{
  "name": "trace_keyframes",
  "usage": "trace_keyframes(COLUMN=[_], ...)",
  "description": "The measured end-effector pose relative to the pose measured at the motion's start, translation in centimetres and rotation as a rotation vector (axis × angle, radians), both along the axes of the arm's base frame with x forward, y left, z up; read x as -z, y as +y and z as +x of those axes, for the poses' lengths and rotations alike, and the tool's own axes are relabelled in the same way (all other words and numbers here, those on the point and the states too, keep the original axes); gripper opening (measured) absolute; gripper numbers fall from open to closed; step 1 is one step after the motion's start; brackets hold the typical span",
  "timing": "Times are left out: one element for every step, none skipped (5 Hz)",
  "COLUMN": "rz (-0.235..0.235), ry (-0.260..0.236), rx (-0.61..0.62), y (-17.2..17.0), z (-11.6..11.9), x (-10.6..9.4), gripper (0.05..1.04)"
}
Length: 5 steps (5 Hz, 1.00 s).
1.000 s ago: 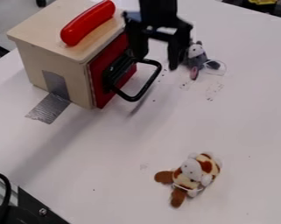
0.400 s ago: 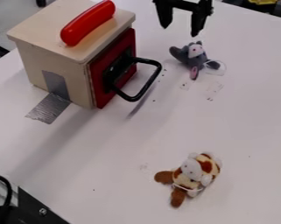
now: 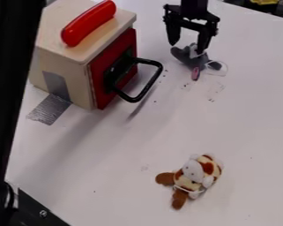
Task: Move the grey doll to the front of the drawer
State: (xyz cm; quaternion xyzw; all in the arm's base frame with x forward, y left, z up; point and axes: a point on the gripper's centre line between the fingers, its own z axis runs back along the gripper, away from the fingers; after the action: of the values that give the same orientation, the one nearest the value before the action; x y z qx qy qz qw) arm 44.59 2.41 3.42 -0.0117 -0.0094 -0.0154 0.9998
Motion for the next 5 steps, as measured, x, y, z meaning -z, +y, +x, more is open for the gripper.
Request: trace_keyframes(rz=[0.013, 0.011, 0.013, 0.017, 0.001], ry=[0.010, 0.033, 0.041, 0.037, 0.046], rx=[0.012, 0.005, 0.000, -0.010, -0.019], y=[-0.6, -0.7, -0.7, -0.6, -0.9], z=[0.0, -0.4, -0.7, -1.3, -2.1], x=[0.8, 1.9, 2.3, 2.3, 1.6], gripper=[0.999, 0.962, 0.741, 0.624, 0.591])
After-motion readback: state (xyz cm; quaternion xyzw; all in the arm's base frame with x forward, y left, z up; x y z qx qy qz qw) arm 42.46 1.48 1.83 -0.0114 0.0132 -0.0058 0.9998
